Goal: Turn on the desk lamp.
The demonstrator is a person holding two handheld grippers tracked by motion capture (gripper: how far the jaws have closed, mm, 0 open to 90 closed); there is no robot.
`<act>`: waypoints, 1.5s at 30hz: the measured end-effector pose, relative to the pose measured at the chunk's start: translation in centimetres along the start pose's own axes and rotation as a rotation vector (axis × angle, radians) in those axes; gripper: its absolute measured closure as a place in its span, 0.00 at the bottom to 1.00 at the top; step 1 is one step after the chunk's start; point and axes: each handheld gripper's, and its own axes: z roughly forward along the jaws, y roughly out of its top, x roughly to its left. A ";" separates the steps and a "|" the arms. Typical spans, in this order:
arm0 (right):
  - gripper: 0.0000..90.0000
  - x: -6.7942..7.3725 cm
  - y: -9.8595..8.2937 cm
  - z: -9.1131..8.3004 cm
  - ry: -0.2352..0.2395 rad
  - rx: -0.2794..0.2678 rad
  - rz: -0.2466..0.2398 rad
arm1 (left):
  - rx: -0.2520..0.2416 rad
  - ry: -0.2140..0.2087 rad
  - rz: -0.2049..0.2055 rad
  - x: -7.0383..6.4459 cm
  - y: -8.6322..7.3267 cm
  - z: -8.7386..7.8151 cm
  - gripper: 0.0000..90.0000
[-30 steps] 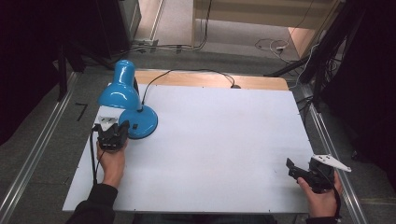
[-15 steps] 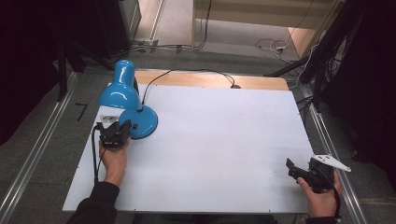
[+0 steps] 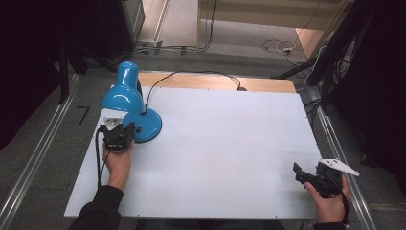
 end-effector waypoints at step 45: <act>0.11 -0.1 0.0 0.0 0.001 0.005 0.001 | 0.043 -0.010 0.071 -0.6 -0.6 0.6 1.00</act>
